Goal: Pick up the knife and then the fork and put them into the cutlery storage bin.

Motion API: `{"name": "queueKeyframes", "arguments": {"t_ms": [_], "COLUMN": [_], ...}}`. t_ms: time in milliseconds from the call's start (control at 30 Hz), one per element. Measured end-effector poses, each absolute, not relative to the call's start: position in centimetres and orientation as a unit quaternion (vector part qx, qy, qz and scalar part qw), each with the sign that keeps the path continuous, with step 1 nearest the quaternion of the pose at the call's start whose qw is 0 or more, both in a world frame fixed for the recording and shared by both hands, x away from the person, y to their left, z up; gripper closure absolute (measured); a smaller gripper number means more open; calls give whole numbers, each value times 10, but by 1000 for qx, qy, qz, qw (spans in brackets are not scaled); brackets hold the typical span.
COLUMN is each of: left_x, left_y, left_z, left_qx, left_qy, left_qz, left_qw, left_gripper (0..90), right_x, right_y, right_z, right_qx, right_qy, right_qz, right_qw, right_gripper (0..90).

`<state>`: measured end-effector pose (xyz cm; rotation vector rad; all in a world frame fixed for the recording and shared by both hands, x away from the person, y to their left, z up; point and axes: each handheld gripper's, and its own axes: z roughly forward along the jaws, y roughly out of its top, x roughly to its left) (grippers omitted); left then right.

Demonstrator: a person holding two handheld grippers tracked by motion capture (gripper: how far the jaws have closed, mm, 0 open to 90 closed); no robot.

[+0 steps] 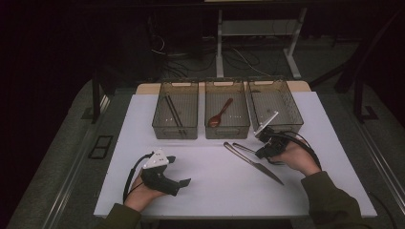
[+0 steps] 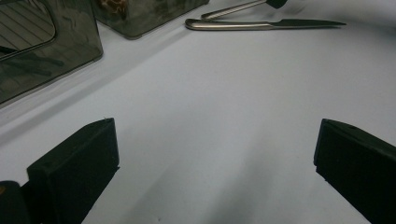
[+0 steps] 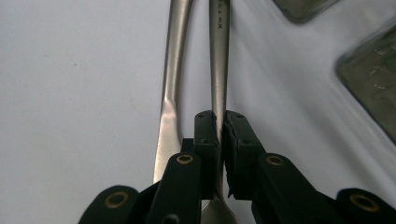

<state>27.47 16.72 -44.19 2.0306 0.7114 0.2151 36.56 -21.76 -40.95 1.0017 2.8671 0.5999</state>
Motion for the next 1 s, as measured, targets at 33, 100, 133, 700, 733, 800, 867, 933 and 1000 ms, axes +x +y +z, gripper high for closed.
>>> {"name": "queueKeyframes", "arguments": {"t_ms": [33,100,133,700,733,800,867,933,1000], "left_x": [275,275,275,277,277,277,277,278,278], "left_y": [167,167,167,167,167,166,167,167,167], "left_z": [-442,-442,-442,-443,-443,-443,-444,-444,-444], "left_qx": [829,829,829,828,828,828,828,828,828], "left_qy": [291,291,291,293,293,293,292,293,294], "left_qz": [88,87,87,85,85,85,84,84,84], "left_qw": [470,470,470,470,470,470,470,471,471], "left_gripper": [0,0,0,0,0,0,0,0,0], "right_x": [365,364,364,354,353,352,351,350,349], "right_y": [-219,-222,-223,-241,-242,-245,-249,-252,-256], "right_z": [-408,-405,-404,-376,-374,-370,-366,-362,-358], "right_qx": [327,329,329,326,326,326,325,326,324], "right_qy": [923,922,921,907,905,903,901,898,896], "right_qz": [200,204,208,265,269,276,286,294,303], "right_qw": [23,25,26,36,38,38,39,41,41], "right_gripper": [831,831,831,831,831,831,831,831,831]}}
